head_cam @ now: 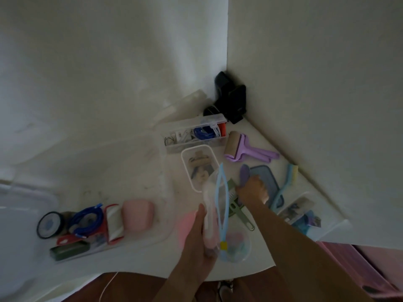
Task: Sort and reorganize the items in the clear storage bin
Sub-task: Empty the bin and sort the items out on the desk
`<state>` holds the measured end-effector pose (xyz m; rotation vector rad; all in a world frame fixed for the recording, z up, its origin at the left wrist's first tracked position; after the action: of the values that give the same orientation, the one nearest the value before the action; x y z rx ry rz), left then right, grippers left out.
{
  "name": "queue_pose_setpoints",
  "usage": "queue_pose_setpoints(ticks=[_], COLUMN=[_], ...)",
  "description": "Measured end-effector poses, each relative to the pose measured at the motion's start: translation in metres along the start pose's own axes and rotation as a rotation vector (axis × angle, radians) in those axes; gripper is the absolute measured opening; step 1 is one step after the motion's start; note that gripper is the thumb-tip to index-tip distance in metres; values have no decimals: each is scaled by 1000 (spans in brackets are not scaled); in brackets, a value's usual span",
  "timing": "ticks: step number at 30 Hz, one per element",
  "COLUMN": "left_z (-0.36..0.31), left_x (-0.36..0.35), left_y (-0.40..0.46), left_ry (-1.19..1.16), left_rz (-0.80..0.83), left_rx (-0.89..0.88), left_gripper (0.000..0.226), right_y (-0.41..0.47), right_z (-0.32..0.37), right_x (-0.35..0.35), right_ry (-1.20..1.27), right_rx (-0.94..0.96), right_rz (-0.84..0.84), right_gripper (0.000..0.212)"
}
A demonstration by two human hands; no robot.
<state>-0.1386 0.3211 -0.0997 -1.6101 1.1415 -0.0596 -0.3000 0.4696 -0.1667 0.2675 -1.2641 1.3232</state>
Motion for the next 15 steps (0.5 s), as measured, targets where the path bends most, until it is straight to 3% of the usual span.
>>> queue_pose_setpoints(ticks=[5, 9, 12, 15], left_z=[-8, -9, -11, -16], left_x=[-17, -18, -22, -24], left_y=[-6, -5, -7, -9], left_ry=[-5, -23, 18, 71], left_rz=[83, 87, 93, 74], left_rx=[-40, -43, -48, -87], left_gripper=[43, 42, 45, 48], right_y=[9, -10, -55, -130], right_z=[-5, -4, 6, 18], right_x=[1, 49, 103, 157], right_ry=[66, 338, 597, 660], right_rx=[57, 81, 164, 332], right_rz=[44, 1, 121, 329], right_gripper=[35, 33, 27, 24])
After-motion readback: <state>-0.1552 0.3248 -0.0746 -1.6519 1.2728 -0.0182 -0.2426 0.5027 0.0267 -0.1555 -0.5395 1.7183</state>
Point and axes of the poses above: each hand's wrist, its own y-axis towards the middle knuckle, its own x-axis out of the back of the hand, z = x × y, the point moved 8 cm from there along y, towards the middle knuckle
